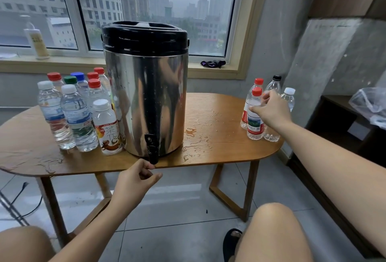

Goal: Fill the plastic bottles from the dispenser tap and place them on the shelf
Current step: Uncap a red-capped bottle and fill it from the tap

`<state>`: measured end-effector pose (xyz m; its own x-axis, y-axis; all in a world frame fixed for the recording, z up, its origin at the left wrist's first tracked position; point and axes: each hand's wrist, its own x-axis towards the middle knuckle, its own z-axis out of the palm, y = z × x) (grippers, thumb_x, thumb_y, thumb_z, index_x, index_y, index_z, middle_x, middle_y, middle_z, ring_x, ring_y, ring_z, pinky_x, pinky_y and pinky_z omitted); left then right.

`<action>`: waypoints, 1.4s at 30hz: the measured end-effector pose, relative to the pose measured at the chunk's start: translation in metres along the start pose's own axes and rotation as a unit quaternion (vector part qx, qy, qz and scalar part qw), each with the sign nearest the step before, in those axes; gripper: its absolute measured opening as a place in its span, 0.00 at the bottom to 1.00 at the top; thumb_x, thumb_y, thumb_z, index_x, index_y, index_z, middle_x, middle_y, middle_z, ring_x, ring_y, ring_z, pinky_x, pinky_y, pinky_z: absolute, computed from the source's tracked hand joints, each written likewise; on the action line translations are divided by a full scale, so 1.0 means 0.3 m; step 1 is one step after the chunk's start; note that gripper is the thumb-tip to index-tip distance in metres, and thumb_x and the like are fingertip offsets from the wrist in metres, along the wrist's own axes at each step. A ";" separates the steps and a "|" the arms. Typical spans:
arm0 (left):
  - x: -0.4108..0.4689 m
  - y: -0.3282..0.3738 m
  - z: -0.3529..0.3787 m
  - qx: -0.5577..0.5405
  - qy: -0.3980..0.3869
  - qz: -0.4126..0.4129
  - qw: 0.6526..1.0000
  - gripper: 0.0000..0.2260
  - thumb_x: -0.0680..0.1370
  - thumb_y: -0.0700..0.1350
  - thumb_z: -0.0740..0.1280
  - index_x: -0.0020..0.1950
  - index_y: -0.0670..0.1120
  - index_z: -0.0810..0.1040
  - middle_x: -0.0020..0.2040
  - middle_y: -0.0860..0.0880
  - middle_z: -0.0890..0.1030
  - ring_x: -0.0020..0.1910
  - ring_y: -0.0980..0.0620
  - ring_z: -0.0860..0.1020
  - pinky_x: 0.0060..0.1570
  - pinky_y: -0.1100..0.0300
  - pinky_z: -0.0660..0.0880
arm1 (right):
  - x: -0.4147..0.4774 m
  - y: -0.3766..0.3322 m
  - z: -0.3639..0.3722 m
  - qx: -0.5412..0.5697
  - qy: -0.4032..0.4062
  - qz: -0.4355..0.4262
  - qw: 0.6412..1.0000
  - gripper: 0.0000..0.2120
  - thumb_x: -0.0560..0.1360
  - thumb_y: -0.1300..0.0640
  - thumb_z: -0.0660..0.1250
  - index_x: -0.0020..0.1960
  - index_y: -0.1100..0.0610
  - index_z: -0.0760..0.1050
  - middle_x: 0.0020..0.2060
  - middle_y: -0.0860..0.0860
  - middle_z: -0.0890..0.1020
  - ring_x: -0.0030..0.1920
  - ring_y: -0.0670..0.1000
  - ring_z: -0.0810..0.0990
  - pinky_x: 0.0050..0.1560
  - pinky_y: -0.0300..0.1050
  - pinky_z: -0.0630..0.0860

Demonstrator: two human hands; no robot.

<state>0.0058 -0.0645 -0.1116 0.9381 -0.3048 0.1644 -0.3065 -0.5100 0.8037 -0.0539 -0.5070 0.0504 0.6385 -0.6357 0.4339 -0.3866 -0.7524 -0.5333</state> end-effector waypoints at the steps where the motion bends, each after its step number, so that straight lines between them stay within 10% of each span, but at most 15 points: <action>1: -0.002 0.004 -0.001 0.000 -0.001 0.000 1.000 0.13 0.76 0.55 0.80 0.55 0.57 0.80 0.43 0.54 0.86 0.45 0.57 0.85 0.46 0.58 0.84 | -0.014 -0.008 0.000 0.009 -0.004 -0.007 1.000 0.27 0.72 0.44 0.81 0.62 0.53 0.73 0.57 0.51 0.82 0.56 0.56 0.82 0.57 0.60 0.83; 10: -0.022 0.008 -0.037 -0.017 0.000 0.002 1.000 0.14 0.75 0.54 0.81 0.55 0.57 0.81 0.42 0.55 0.87 0.43 0.61 0.84 0.46 0.57 0.85 | -0.224 -0.219 -0.001 0.091 -0.097 -0.090 0.987 0.29 0.73 0.40 0.80 0.65 0.53 0.74 0.53 0.47 0.82 0.52 0.48 0.82 0.45 0.42 0.78; 42: -0.103 0.018 -0.102 -0.002 -0.123 0.081 0.989 0.15 0.81 0.50 0.76 0.65 0.66 0.81 0.59 0.72 0.81 0.62 0.67 0.78 0.56 0.63 0.78 | -0.928 -0.298 0.469 0.179 -0.353 -0.149 0.906 0.23 0.72 0.34 0.75 0.62 0.37 0.72 0.54 0.37 0.80 0.56 0.43 0.80 0.53 0.45 0.83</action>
<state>-0.0198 -0.0333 -0.0949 0.8090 -0.5693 0.1464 -0.4481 -0.4361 0.7804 -0.1035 -0.2384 -0.1250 0.9945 -0.0488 0.0930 0.0341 -0.6876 -0.7253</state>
